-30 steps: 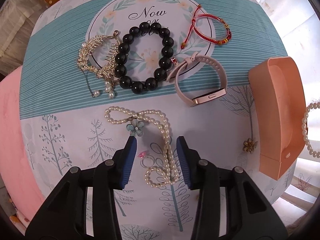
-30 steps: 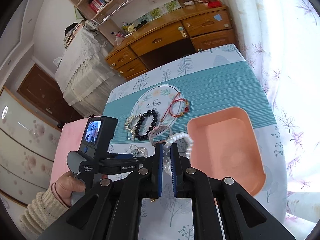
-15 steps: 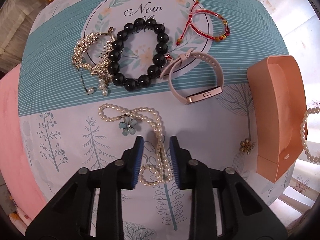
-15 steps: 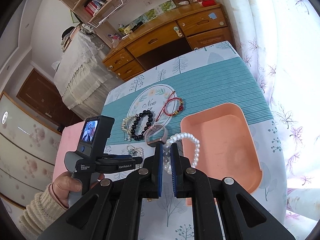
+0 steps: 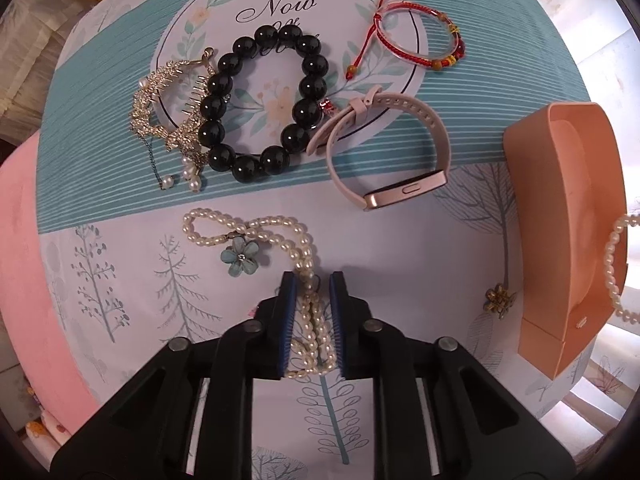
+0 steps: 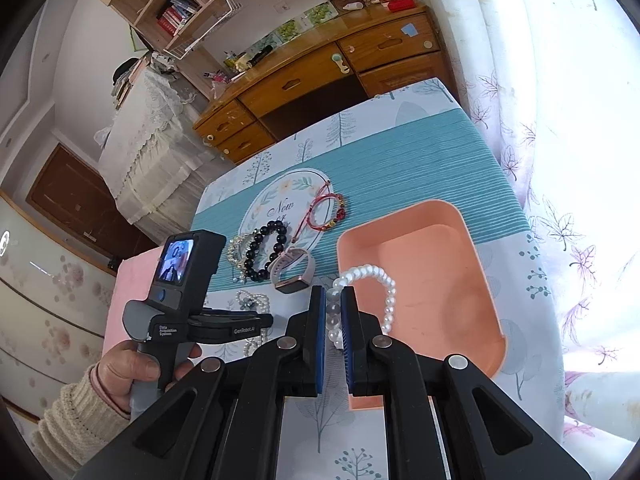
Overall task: Organize jewelry
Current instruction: 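Lower the bracelet into the tray and open the right gripper while the left gripper grasps the pearl necklace, then carry the pearl necklace with the left gripper into the tray and open it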
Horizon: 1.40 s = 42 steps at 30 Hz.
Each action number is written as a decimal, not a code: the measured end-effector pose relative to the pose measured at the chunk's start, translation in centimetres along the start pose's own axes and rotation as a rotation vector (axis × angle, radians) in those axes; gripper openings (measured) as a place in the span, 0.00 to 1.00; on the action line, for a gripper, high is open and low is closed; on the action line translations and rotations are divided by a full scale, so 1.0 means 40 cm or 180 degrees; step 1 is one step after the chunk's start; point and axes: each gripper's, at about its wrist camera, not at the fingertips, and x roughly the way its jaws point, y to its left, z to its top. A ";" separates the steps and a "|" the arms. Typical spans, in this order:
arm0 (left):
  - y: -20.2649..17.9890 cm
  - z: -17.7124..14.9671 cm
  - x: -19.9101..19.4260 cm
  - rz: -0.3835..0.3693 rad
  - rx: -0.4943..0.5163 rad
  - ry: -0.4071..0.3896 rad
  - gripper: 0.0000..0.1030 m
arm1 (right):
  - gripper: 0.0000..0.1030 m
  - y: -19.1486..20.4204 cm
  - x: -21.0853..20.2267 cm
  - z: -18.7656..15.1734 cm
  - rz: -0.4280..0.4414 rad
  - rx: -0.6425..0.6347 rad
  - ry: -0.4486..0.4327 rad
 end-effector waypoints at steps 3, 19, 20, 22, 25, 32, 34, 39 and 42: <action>0.021 -0.001 0.007 0.0027 -0.0005 -0.0022 0.03 | 0.07 -0.014 0.013 -0.001 -0.0145 0.0030 0.0046; -0.046 -0.105 -0.273 -0.0213 0.0237 -0.0723 0.03 | 0.37 -0.113 0.068 -0.034 -0.0288 0.0436 0.0302; -0.052 -0.112 -0.313 -0.0265 0.0274 -0.0810 0.03 | 0.37 -0.111 0.065 -0.036 -0.0295 0.0420 0.0294; -0.065 -0.124 -0.389 -0.0349 0.0338 -0.0987 0.03 | 0.37 -0.107 0.059 -0.041 -0.0280 0.0410 0.0282; -0.094 -0.125 -0.506 -0.0434 0.0425 -0.1220 0.03 | 0.37 -0.100 0.050 -0.046 -0.0262 0.0397 0.0247; -0.221 -0.123 -0.678 -0.0533 0.0676 -0.1547 0.03 | 0.37 -0.102 0.014 -0.071 -0.0222 0.0394 0.0193; -0.257 -0.115 -0.696 -0.0530 0.0729 -0.1592 0.03 | 0.37 -0.108 0.003 -0.078 -0.0212 0.0400 0.0183; -0.330 -0.084 -0.694 -0.0516 0.0822 -0.1601 0.03 | 0.37 -0.124 -0.009 -0.099 -0.0225 0.0431 0.0186; -0.355 -0.059 -0.671 -0.0536 0.0815 -0.1501 0.03 | 0.37 -0.133 -0.006 -0.108 -0.0250 0.0450 0.0208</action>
